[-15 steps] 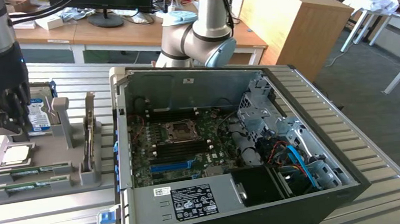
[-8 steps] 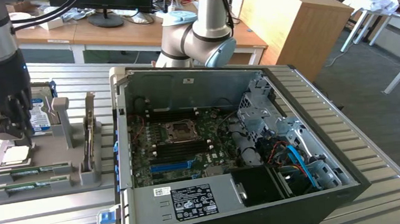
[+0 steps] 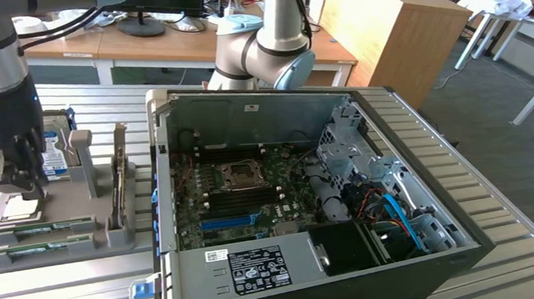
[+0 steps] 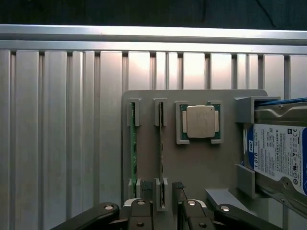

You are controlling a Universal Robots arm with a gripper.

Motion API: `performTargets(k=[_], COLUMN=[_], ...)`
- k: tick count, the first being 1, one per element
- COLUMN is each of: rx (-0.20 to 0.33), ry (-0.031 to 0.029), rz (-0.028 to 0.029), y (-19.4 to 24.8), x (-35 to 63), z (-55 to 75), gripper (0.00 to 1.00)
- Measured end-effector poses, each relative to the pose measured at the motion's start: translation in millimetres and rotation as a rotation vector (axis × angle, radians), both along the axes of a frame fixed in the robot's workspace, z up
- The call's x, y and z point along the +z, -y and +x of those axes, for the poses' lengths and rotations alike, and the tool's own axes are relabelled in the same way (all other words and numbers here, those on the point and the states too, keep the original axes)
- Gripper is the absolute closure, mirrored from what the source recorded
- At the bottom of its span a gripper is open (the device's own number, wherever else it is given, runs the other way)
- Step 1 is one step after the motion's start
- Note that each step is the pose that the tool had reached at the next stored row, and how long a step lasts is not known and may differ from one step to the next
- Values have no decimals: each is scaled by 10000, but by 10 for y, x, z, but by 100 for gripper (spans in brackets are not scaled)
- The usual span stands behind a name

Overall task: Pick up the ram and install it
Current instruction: 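Pick up the ram and move it above insertion slot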

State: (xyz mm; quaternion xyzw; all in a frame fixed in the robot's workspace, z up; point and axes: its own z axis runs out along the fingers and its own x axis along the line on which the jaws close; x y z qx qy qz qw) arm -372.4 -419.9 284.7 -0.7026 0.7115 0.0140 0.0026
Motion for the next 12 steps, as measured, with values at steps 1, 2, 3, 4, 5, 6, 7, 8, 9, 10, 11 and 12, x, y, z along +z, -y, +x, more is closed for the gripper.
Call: performTargets(k=[1, 2, 3, 4, 5, 6, 7, 8, 9, 10, 11, 12], rx=[0, 0, 0, 0, 0, 0, 0, 0, 0, 1, 0, 0], ry=[0, 0, 0, -1, 0, 0, 0, 0, -1, -1, 0, 0], rz=[0, 0, 0, 0, 0, 0, 0, 0, -1, 0, 0, 0], y=[0, 0, 0, 0, 0, 0, 0, 0, 0, 0, 0, 0], x=[-10, -20, -36, -74, -86, -97, -108, -119, -130, -142, -154, -166], z=[0, 0, 0, 0, 0, 0, 0, 0, 0, 0, 0, 0], gripper=[70, 70, 70, 70, 70, 70, 70, 70, 70, 70, 70, 70])
